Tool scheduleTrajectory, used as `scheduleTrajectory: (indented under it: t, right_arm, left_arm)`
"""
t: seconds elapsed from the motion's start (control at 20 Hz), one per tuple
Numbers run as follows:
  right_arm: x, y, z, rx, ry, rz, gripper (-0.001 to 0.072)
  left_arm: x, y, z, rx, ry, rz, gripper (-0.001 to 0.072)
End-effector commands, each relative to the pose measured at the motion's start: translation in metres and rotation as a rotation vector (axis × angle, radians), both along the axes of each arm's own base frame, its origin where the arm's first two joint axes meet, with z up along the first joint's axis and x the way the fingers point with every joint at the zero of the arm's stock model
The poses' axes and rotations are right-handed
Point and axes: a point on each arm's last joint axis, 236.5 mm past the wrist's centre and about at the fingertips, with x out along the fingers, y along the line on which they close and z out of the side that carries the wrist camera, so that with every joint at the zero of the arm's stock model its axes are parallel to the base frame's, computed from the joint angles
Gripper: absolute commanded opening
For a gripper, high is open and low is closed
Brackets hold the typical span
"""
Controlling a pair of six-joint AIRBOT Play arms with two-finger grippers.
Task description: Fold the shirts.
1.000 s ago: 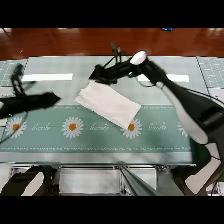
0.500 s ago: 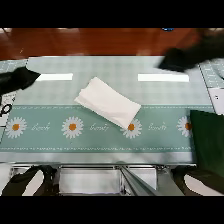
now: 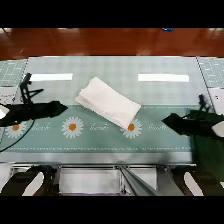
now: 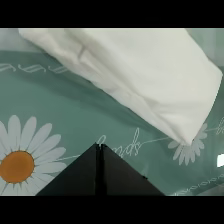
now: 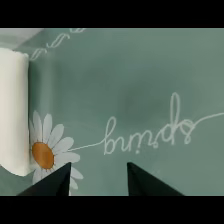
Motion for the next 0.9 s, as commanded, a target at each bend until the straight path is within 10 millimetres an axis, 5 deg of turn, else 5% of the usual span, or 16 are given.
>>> scheduleTrajectory:
  t: [0.0,0.2,0.45,0.65,0.7,0.8,0.85]
  right_arm:
    - [0.004,0.042,-0.031,0.175,0.045,-0.024,0.041]
    - [0.023,0.096,-0.047,0.281,0.096,0.089,0.0409]
    - [0.056,0.135,-0.059,0.3,0.152,0.186,0.0409]
    - [0.082,0.167,-0.049,0.318,0.126,0.264,0.0397]
    - [0.09,0.175,-0.041,0.323,0.1,0.287,0.0317]
    - [0.106,0.19,-0.015,0.32,0.007,0.375,0.0021]
    - [0.113,0.195,0.004,0.326,-0.037,0.44,0.002]
  left_arm:
    - [-0.012,-0.016,-0.012,0.002,0.018,-0.05,0.0018]
    - [-0.008,-0.017,-0.011,0.004,0.002,-0.04,0.0018]
    - [-0.008,-0.017,-0.011,0.004,0.003,-0.041,0.0018]
    - [-0.008,-0.017,-0.011,0.005,0.003,-0.041,0.0018]
    - [-0.008,-0.017,-0.011,0.005,0.002,-0.04,0.0018]
    - [-0.008,-0.017,-0.011,0.004,0.003,-0.04,0.0018]
    - [-0.008,-0.017,-0.011,0.004,0.003,-0.04,0.0018]
